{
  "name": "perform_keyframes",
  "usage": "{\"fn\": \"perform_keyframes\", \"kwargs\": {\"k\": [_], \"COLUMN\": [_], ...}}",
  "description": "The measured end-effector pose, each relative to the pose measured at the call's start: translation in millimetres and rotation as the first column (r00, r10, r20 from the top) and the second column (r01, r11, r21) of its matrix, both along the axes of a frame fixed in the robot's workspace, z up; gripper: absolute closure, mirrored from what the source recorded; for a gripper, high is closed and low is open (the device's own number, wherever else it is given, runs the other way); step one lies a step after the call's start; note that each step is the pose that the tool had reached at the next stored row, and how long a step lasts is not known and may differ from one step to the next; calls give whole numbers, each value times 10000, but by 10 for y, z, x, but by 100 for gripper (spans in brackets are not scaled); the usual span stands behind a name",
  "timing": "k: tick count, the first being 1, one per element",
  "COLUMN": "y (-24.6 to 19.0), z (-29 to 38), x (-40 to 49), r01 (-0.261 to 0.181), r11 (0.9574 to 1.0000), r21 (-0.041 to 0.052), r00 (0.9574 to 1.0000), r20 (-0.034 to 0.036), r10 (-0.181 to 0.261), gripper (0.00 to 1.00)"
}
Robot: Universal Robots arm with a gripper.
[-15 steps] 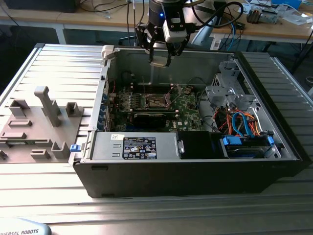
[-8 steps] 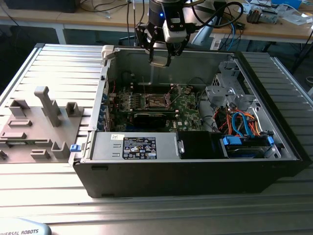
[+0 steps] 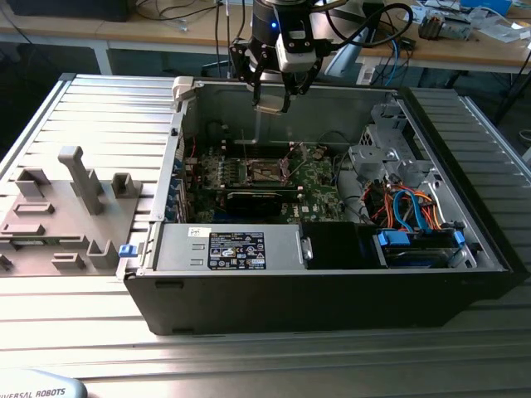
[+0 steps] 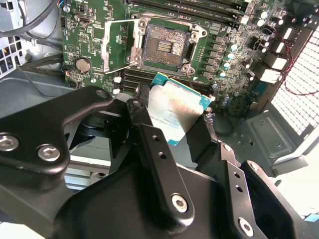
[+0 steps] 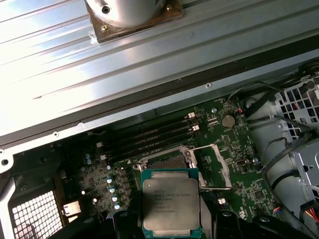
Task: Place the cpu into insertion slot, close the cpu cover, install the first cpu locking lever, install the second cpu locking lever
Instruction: 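Place the cpu into insertion slot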
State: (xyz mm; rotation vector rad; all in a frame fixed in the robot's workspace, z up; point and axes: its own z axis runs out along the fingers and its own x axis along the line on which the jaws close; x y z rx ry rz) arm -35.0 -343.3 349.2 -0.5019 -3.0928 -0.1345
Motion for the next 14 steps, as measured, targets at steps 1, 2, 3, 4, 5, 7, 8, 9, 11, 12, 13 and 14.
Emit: {"fn": "perform_keyframes", "kwargs": {"k": [1,2,3,4,5,7,8,9,11,12,13,14], "y": [0,0,0,0,0,0,0,0,0,0,0,0], "z": [0,0,0,0,0,0,0,0,0,0,0,0], "x": [0,0,0,0,0,0,0,0,0,0,0,0], "r01": [5,9,14,20,23,41,45,49,60,63,67,73], "r11": [10000,10000,10000,10000,10000,10000,10000,10000,10000,10000,10000,10000], "r21": [0,0,0,0,0,0,0,0,0,-1,0,0], "r00": [10000,10000,10000,10000,10000,10000,10000,10000,10000,10000,10000,10000], "r20": [0,0,0,0,-1,0,0,0,0,0,0,0], "r10": [-5,-9,-14,-20,-23,-41,-45,-49,-60,-63,-67,-73], "gripper": [46,46,46,46,46,46,46,46,46,46,46,46]}}
